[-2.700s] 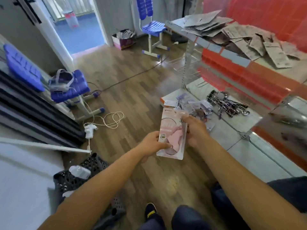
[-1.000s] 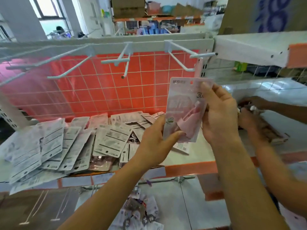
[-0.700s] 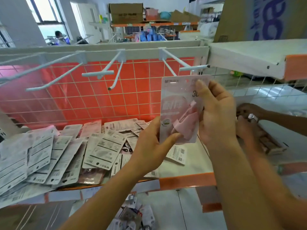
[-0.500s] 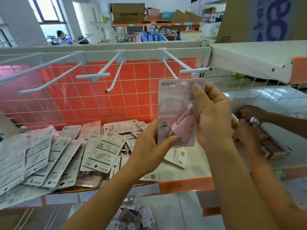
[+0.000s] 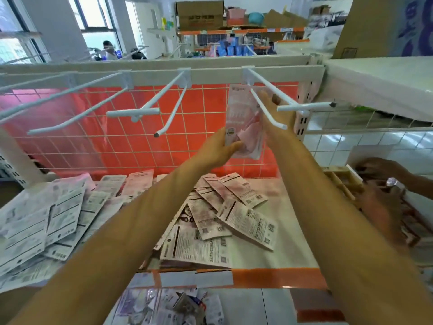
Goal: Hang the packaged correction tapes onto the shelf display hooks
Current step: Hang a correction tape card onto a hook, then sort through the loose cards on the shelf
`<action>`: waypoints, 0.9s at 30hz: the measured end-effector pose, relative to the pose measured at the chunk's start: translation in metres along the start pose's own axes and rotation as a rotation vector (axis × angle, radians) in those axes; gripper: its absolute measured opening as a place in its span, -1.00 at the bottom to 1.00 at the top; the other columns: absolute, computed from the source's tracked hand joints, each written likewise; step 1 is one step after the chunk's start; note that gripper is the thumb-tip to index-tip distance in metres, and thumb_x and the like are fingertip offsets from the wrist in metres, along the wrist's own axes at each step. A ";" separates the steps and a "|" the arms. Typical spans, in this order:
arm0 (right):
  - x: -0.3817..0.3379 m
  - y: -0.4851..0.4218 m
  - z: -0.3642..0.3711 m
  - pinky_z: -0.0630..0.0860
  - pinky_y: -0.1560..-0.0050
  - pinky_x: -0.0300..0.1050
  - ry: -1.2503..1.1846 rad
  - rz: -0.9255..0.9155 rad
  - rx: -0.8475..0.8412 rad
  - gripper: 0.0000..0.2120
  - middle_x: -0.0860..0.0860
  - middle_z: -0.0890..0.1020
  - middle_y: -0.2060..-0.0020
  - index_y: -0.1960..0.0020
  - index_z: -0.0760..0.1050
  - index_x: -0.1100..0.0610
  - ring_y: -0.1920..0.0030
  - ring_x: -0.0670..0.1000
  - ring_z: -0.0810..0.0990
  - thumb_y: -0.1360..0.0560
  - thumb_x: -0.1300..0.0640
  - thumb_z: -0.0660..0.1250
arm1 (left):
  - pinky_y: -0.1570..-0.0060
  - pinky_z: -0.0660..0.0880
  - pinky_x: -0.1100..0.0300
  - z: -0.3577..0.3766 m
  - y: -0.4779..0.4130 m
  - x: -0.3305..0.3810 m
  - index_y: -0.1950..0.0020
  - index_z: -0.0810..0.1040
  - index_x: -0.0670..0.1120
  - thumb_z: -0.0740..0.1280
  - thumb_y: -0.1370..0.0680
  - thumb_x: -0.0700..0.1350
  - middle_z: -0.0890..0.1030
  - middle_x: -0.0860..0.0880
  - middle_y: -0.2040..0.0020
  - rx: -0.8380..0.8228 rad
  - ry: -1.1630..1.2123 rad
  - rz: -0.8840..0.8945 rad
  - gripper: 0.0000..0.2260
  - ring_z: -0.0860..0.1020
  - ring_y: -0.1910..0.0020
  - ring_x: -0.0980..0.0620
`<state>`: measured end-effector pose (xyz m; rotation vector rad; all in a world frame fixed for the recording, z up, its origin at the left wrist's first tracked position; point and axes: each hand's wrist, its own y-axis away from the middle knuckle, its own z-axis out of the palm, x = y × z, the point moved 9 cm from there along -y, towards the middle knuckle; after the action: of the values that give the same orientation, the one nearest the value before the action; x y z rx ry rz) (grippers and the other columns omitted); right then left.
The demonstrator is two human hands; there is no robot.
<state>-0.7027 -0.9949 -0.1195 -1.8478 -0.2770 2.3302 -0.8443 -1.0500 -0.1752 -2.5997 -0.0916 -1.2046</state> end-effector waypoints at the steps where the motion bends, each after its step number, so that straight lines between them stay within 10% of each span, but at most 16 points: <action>1: 0.004 -0.009 0.002 0.58 0.32 0.10 0.016 -0.001 0.004 -0.72 0.14 0.61 0.32 0.11 0.60 0.25 0.31 0.15 0.58 -0.40 0.01 0.41 | -0.11 0.51 -0.11 -0.001 -0.007 0.000 -0.20 0.48 -0.10 0.33 -0.56 0.00 0.61 -0.09 -0.09 -0.012 -0.023 0.013 -0.72 0.57 -0.06 -0.11; 9: 0.021 -0.045 0.006 0.58 0.30 -0.04 0.213 -0.026 0.003 -0.87 0.17 0.62 0.24 0.07 0.59 0.28 0.28 0.12 0.61 -0.46 0.22 0.33 | 0.12 0.41 0.12 0.001 -0.029 -0.016 -0.28 0.45 -0.11 0.31 -0.56 0.07 0.58 -0.10 -0.10 -0.018 -0.152 -0.027 -0.62 0.55 -0.08 -0.15; 15: 0.066 0.036 -0.035 0.43 0.07 -0.24 0.406 0.105 0.138 -0.73 -0.04 0.60 -0.05 -0.23 0.52 0.14 -0.02 -0.06 0.56 -0.56 0.11 0.29 | -0.30 0.35 0.05 0.017 0.039 -0.038 -0.50 0.20 -0.13 0.35 -0.56 -0.01 0.39 -0.13 -0.42 -0.114 -0.313 -0.066 -0.42 0.42 -0.35 -0.11; 27: 0.169 0.161 -0.024 0.38 -0.24 -0.09 0.984 0.363 -0.475 -0.44 0.09 0.47 -0.28 -0.42 0.30 0.11 -0.32 0.15 0.43 -0.45 0.23 0.36 | -0.41 0.28 0.04 0.086 0.117 -0.081 -0.44 0.32 -0.18 0.31 -0.53 -0.06 0.32 -0.17 -0.47 -0.364 -0.678 0.182 -0.49 0.29 -0.44 -0.13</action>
<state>-0.7189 -1.1106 -0.3233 -3.2114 -0.3880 1.2600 -0.8128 -1.1342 -0.3151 -3.1338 0.2486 -0.2555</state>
